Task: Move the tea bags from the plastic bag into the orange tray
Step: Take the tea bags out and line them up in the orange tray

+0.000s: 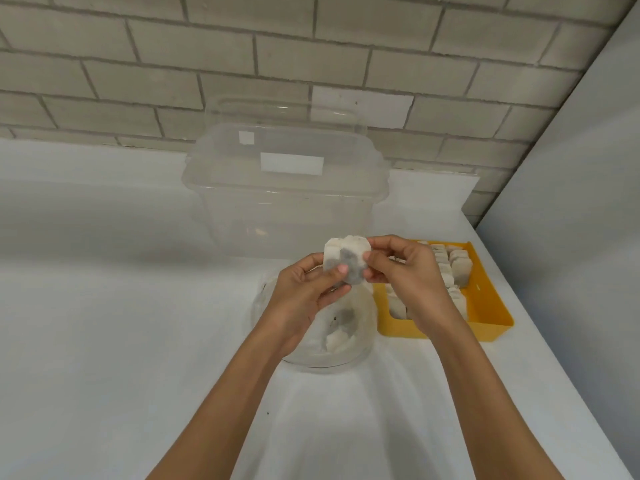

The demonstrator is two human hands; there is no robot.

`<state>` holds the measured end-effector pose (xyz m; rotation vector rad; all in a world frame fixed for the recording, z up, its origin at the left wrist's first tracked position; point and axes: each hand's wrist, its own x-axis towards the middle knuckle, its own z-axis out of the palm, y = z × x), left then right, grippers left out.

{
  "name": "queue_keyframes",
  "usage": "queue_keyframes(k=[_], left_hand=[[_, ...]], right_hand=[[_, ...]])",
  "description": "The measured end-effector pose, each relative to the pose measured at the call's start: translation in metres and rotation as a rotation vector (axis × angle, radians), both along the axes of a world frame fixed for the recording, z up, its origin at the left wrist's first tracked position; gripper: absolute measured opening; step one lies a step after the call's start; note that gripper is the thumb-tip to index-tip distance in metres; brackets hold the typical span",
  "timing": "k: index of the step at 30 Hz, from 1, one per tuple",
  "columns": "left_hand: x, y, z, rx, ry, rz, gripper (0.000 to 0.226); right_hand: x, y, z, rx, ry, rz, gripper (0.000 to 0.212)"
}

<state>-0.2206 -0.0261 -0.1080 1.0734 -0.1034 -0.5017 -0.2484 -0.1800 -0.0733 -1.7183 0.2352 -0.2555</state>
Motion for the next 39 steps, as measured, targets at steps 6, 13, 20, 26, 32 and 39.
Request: queue_keyframes(k=[6,13,20,26,32,39], left_hand=[[-0.008,-0.033,0.009,0.136,-0.168,0.034,0.027],[-0.014,-0.056,0.007,0.151,-0.118,0.047,0.019],[-0.016,-0.067,0.005,0.281,-0.095,0.112,0.023],[-0.012,-0.070,0.005,0.371,-0.168,0.134,0.017],[-0.003,-0.070,0.000,0.404,-0.124,0.173,0.012],[-0.002,-0.079,0.004,0.351,-0.186,0.109,0.023]], right_hand=[[-0.005,-0.029,0.009,-0.158,-0.011,0.042,0.008],[-0.003,-0.105,0.033,-0.348,-0.072,-0.006,0.010],[0.017,-0.197,-0.001,-0.878,0.237,-0.042,0.009],[0.036,-0.224,-0.047,-1.085,0.411,-0.055,0.015],[0.037,-0.222,-0.062,-1.184,0.500,-0.092,0.021],[0.023,-0.198,-0.037,-1.289,0.288,-0.164,0.028]])
